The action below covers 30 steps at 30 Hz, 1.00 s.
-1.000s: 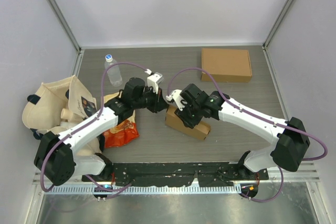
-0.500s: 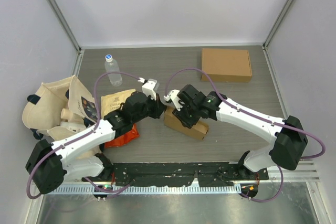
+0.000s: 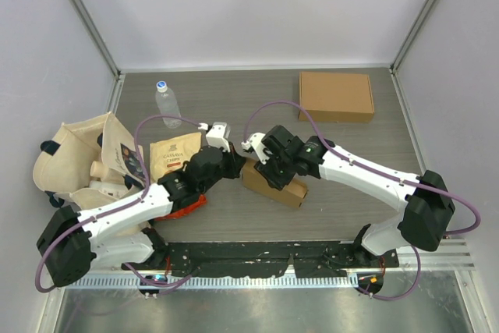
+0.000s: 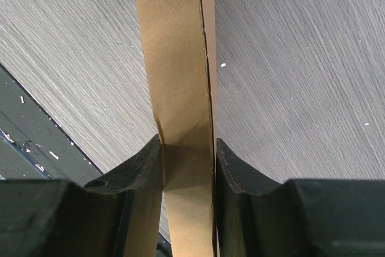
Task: Fold the paper box
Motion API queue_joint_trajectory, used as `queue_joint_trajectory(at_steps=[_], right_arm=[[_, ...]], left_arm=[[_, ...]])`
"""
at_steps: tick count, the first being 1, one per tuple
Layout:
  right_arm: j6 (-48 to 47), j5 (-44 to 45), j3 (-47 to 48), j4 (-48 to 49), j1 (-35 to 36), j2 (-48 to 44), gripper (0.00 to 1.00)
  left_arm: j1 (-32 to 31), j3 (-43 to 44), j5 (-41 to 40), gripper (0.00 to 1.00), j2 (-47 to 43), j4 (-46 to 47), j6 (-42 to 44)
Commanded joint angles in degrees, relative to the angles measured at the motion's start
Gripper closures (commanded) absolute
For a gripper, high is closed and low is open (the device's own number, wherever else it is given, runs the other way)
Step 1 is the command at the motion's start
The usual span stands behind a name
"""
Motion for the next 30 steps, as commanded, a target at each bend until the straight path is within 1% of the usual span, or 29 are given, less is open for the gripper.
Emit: queue_joint_trajectory(at_steps=[1, 5, 7, 10, 11, 13, 14, 17, 18, 20, 21, 25, 26, 27, 28, 29, 30], right_arm=[[1.96, 3.19, 0.62, 6.05, -0.82, -0.17, 0.62], [2.48, 3.27, 0.53, 6.57, -0.82, -0.26, 0.62], [3.18, 2.84, 0.53, 6.75, -0.82, -0.61, 0.59], [5.9, 3.44, 0.36, 7.28, -0.82, -1.66, 0.48], [9.04, 4.75, 0.01, 7.37, -0.82, -2.1, 0.41], [12.22, 7.65, -0.52, 7.28, -0.82, -4.28, 0.35], [16.07, 8.19, -0.7, 7.37, -0.91, -5.08, 0.29], [23.03, 10.29, 0.78, 4.39, -1.52, -8.42, 0.23], [27.05, 10.91, 1.14, 1.94, -1.7, -9.3, 0.22], [30.15, 13.27, 1.93, -1.23, -1.96, -12.64, 0.21], [33.56, 14.34, 1.94, -4.55, -2.22, -14.04, 0.21], [41.13, 19.26, 0.45, -13.54, -3.28, -21.51, 0.22], [42.03, 19.62, -0.86, -14.6, -3.28, -22.74, 0.3], [42.47, 18.4, -1.83, -14.95, -3.28, -25.54, 0.35], [42.39, 17.78, -2.89, -14.44, -3.28, -26.7, 0.39], [42.21, 17.51, -4.81, -14.0, -3.28, -27.76, 0.46], [42.47, 17.6, -5.53, -13.38, -3.28, -28.64, 0.49]], left_arm=[[-2.14, -1.13, -4.02, 1.0, -1.52, -0.1, -0.55], [-4.34, -2.97, -6.56, 1.0, -1.69, 1.13, 0.24], [-5.04, -3.59, -7.71, 1.0, -2.13, 1.13, 1.29], [-5.31, -5.43, -8.59, 1.0, -2.92, 0.95, 1.12], [-5.22, -5.87, -9.11, 1.0, -3.27, 0.95, 0.95], [-5.22, -6.4, -9.38, 1.0, -4.06, 0.86, 0.59], [-5.22, -6.49, -9.47, 1.0, -4.15, 0.86, 0.59], [-5.31, -6.06, -9.73, 1.0, -4.07, 0.34, 0.24], [-5.31, -5.71, -10.08, 1.0, -3.89, -0.19, 0.07], [-5.31, -4.39, -10.0, 1.0, -2.93, -1.07, 0.06], [-5.31, -3.86, -10.0, 1.0, -2.58, -1.42, -0.11], [-5.31, -1.58, -10.17, 1.0, -0.99, -3.09, -1.08], [-5.31, -1.22, -10.26, 1.0, -0.64, -3.09, -1.43], [-5.31, -0.87, -10.18, 1.0, -0.12, -3.09, -1.52], [-5.31, -0.26, -9.91, 1.0, 0.06, -4.48, -1.52], [-5.31, -0.08, -9.82, 1.0, 0.15, -4.58, -1.6], [-5.31, 0.18, -9.74, 1.0, 0.33, -4.67, -1.61]])
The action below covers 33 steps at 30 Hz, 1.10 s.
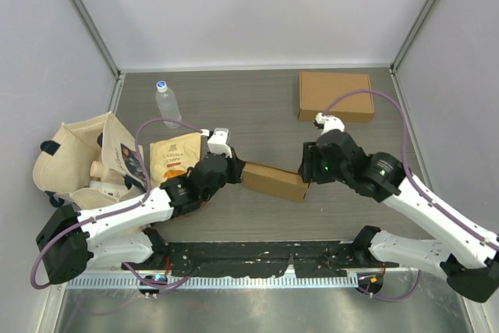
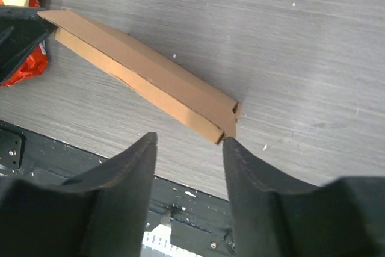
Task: Fold the paper box
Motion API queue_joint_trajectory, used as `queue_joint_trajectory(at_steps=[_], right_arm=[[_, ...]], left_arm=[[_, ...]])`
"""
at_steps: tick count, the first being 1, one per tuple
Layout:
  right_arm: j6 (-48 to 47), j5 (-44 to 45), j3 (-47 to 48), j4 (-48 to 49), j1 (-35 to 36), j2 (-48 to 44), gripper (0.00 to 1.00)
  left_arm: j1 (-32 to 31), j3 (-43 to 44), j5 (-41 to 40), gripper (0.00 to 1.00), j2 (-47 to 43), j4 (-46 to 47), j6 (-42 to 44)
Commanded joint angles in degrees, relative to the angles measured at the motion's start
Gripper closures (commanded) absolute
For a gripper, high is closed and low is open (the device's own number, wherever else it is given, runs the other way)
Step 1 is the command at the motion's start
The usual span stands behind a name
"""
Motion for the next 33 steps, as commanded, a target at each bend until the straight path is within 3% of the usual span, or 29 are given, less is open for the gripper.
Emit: queue_joint_trajectory(at_steps=[1, 2, 3, 13, 21, 27, 33], right_arm=[[5.64, 1.82, -4.09, -3.15, 0.04, -3.29, 0.54], [5.12, 1.56, -4.53, -3.06, 0.04, -3.03, 0.61], [5.03, 1.21, -4.71, -3.06, 0.04, -2.24, 0.62], [3.36, 6.04, -7.96, 0.36, 0.04, -0.13, 0.66], [3.1, 8.23, -9.28, 4.23, 0.04, -0.21, 0.81], [2.92, 6.13, -7.7, 5.02, 0.04, 0.14, 0.99], [8.27, 4.1, -7.43, 5.55, 0.04, 0.05, 0.99]], left_arm=[[-0.24, 2.02, -0.77, 1.0, 1.14, -4.7, -0.88], [-0.24, 2.11, -0.69, 1.0, 1.05, -4.87, -0.8], [-0.33, 2.29, -0.69, 1.0, 1.13, -4.96, -0.62], [-0.33, 2.82, -0.69, 1.0, 0.87, -6.45, -0.62], [-0.24, 2.9, -0.16, 1.0, 0.52, -6.72, -0.53], [-0.24, 3.08, 0.02, 1.0, 1.04, -6.63, -0.27], [-0.33, 3.17, 0.55, 1.0, 1.4, -6.37, -0.36]])
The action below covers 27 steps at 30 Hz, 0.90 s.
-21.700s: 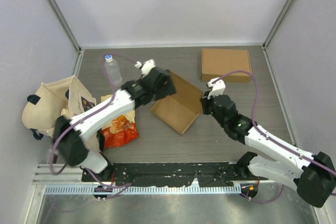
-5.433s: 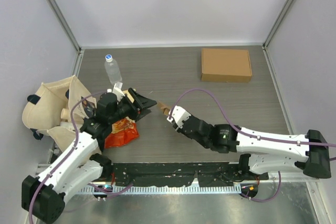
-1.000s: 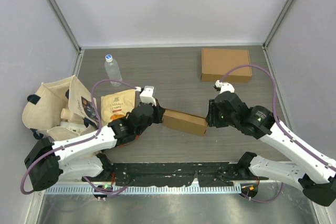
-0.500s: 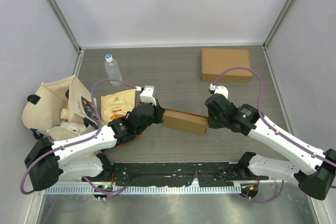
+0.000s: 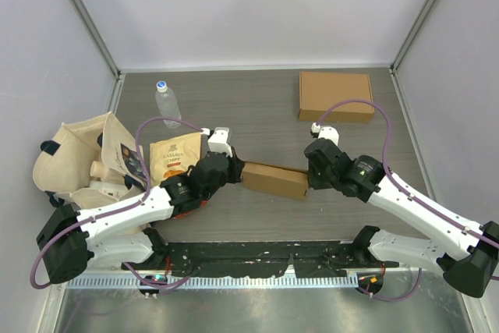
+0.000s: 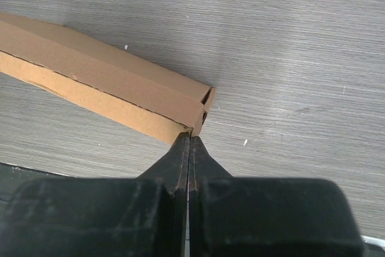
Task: Fold the paper box
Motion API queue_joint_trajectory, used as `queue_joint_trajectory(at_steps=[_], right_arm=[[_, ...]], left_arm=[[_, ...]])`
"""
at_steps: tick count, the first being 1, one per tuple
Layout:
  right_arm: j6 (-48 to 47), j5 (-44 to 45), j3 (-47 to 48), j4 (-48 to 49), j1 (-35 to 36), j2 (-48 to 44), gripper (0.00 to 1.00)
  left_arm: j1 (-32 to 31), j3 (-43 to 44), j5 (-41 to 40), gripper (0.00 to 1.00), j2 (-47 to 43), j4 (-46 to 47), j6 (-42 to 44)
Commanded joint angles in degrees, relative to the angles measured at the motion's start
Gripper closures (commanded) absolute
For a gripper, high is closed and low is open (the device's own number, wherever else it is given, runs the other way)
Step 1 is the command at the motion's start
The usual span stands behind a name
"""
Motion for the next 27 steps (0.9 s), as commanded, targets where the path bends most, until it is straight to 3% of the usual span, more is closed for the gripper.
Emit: queue_joint_trajectory(at_steps=[1, 16, 27], right_arm=[[5.81, -0.92, 1.88, 3.39, 0.06, -1.0, 0.99], [13.29, -7.25, -0.84, 6.64, -5.56, -5.22, 0.99], [9.42, -6.9, -4.18, 4.01, -6.26, -5.83, 0.99]], left_arm=[[-0.41, 1.33, 0.52, 1.0, 0.94, -3.06, 0.45], [-0.94, 0.72, 0.35, 1.0, 0.68, -2.8, 0.54], [-1.03, 0.01, -0.44, 1.0, 0.59, -2.89, -0.34]])
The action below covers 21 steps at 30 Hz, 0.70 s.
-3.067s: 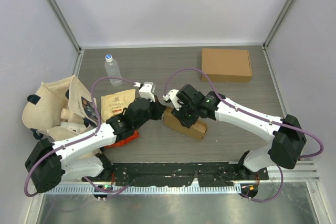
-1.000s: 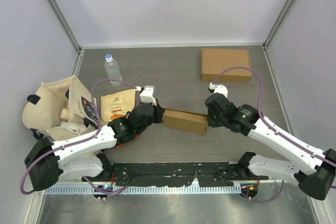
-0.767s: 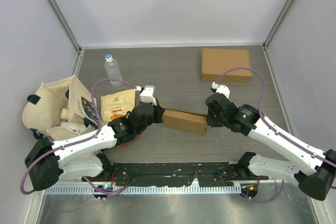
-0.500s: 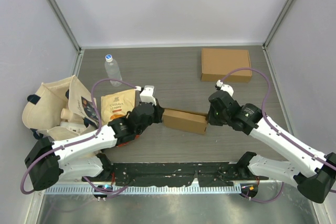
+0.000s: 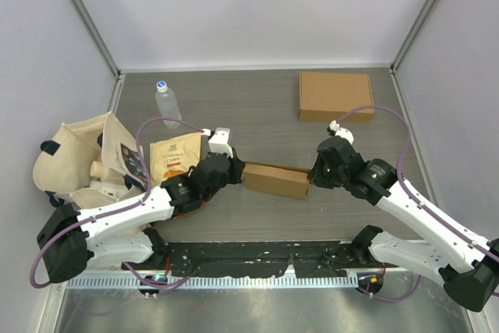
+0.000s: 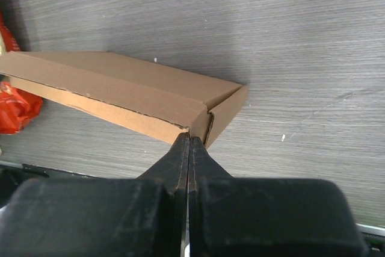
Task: Fold the paper box
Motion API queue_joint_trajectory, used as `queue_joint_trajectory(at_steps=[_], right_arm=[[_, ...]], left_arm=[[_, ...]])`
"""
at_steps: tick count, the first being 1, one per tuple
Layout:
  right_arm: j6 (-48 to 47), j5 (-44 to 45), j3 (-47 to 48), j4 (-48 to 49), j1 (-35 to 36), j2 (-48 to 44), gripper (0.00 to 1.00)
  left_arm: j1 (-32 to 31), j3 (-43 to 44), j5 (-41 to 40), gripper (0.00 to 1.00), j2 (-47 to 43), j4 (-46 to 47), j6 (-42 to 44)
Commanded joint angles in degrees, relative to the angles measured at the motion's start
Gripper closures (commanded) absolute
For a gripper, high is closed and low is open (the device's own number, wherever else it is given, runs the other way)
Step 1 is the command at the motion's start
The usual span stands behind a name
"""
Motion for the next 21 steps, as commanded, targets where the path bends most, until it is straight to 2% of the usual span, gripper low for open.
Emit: queue_joint_trajectory(at_steps=[1, 12, 15, 16, 17, 19, 20, 21], right_arm=[[-1.42, 0.16, -2.13, 1.17, -0.1, -0.9, 0.99], [-5.55, 2.97, -3.1, -2.17, -0.1, 0.51, 0.99], [-7.13, -0.69, -1.97, -1.3, -0.1, -0.27, 0.98], [-6.87, -1.94, -1.18, -0.34, -0.1, -0.98, 0.93], [-6.44, -2.82, -0.3, 0.1, -0.1, -1.68, 0.81], [-5.47, -2.57, 2.68, 0.11, -0.36, -3.7, 0.69], [-4.16, -1.69, 3.66, -0.59, -0.63, -3.97, 0.52], [-3.02, -0.55, 4.97, -1.12, -0.98, -4.84, 0.43]], left_arm=[[-0.55, -0.07, 0.21, 1.0, 0.48, -2.43, -0.36], [-0.46, 0.01, 1.44, 1.0, 2.59, -1.02, -1.85], [-0.64, -0.51, 1.36, 1.0, 2.68, -1.02, -2.21], [-0.64, -0.86, 1.27, 1.0, 2.68, -0.94, -2.29], [-0.64, -0.87, 1.27, 1.0, 2.76, -1.02, -2.38], [-0.72, -1.13, 1.01, 1.0, 2.33, -1.11, -2.47], [-0.81, -1.3, 0.92, 1.0, 2.15, -1.2, -2.47], [-0.81, -1.31, 0.83, 1.0, 1.72, -1.29, -2.47]])
